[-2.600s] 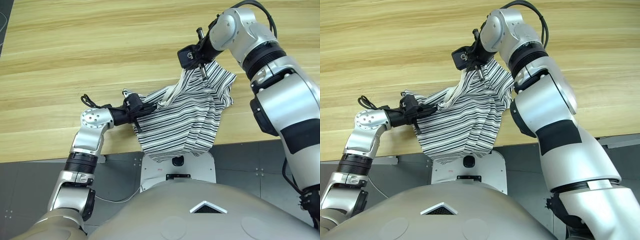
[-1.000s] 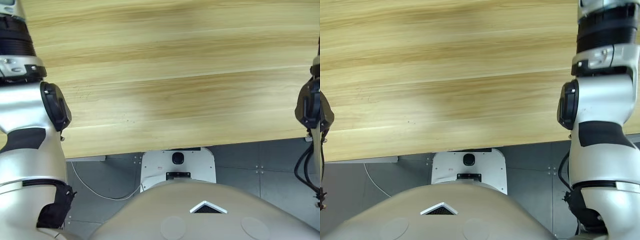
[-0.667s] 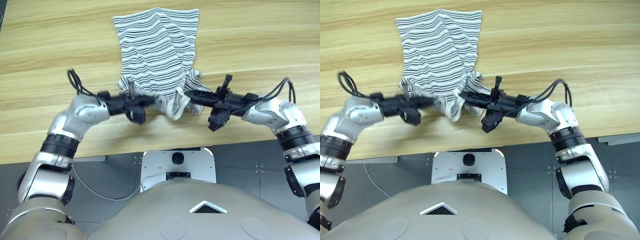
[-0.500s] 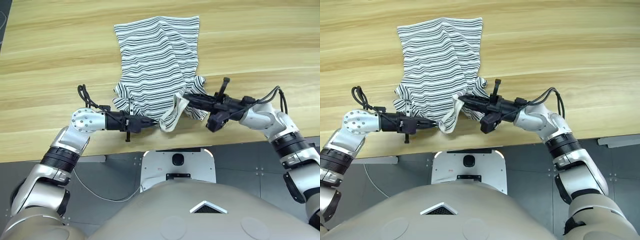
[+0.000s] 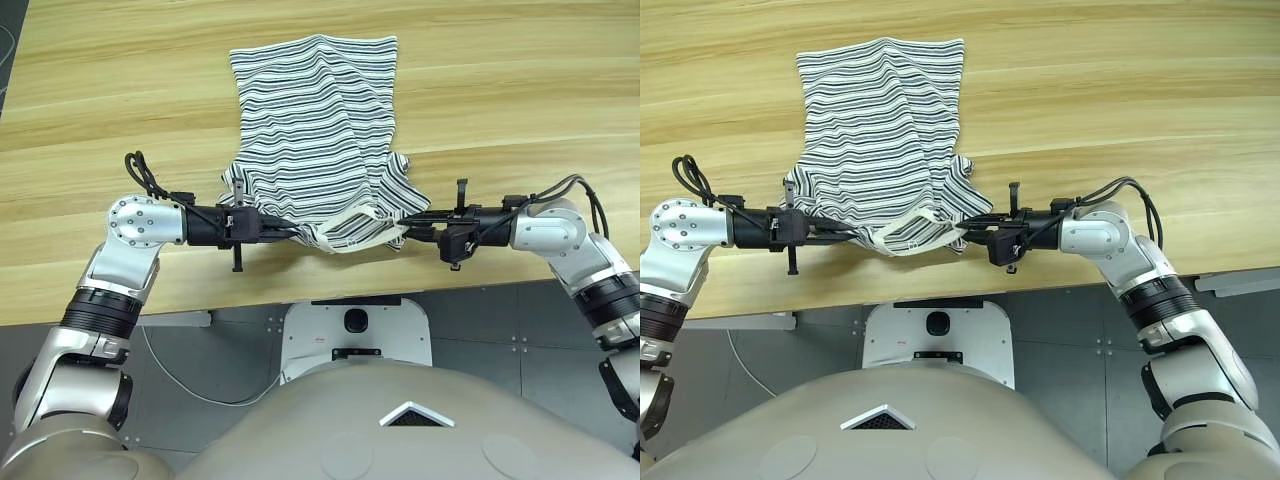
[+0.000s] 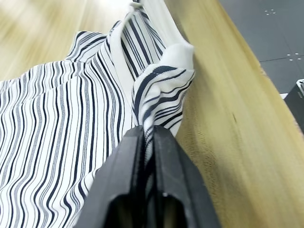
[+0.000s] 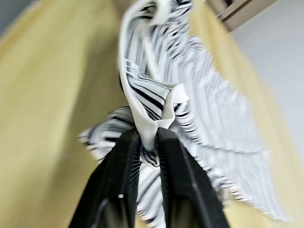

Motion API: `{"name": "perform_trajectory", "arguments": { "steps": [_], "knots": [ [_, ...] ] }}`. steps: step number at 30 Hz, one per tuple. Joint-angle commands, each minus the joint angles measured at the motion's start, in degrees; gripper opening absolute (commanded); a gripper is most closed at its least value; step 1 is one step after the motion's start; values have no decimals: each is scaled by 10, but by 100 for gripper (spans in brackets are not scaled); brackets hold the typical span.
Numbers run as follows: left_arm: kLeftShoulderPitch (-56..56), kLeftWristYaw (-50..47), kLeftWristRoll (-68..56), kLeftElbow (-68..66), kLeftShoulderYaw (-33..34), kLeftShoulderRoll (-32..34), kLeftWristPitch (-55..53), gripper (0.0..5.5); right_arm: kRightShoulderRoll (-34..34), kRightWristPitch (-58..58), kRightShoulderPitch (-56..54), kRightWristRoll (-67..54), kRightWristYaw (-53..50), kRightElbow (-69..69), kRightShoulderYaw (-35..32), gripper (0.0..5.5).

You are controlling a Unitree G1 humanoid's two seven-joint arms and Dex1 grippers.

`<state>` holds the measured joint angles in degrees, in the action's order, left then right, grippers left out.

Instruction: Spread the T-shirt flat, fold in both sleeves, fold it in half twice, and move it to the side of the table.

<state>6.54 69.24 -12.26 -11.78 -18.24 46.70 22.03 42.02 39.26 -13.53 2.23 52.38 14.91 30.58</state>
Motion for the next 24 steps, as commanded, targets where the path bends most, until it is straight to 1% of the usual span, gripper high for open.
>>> {"name": "perform_trajectory", "arguments": {
  "steps": [1, 2, 4, 9, 13, 17, 18, 20, 24],
  "knots": [
    [-10, 39, -12, 14, 12, 15, -27, 113, 28, -107, 21, -112, 120, -38, -6, 148],
    [-10, 42, -15, 14, 17, 14, -31, 130, 26, -123, 21, -134, 140, -39, -15, 169],
    [-10, 49, -12, 12, 25, 20, -35, 146, 16, -147, 16, -169, 161, -33, -39, 173],
    [-21, 62, -12, 21, 45, 34, -35, 146, -13, -142, 0, -154, 151, -8, -77, 173],
    [-17, 81, -81, 53, 96, 39, -61, 146, -53, -99, -43, -92, 80, 46, -107, 173],
    [11, 78, -139, 39, 152, 23, -93, 146, -98, -46, -89, 4, -10, 127, -104, 173],
    [20, 65, -131, 25, 159, 16, -88, 146, -108, -32, -100, 27, -33, 148, -102, 173],
    [37, 22, -73, -15, 154, -1, -58, 146, -122, -7, -121, 76, -76, 191, -95, 173],
    [63, -71, 79, -108, 114, -29, 19, 146, -129, 32, -139, 138, -114, 242, -76, 173]
  ]
}}
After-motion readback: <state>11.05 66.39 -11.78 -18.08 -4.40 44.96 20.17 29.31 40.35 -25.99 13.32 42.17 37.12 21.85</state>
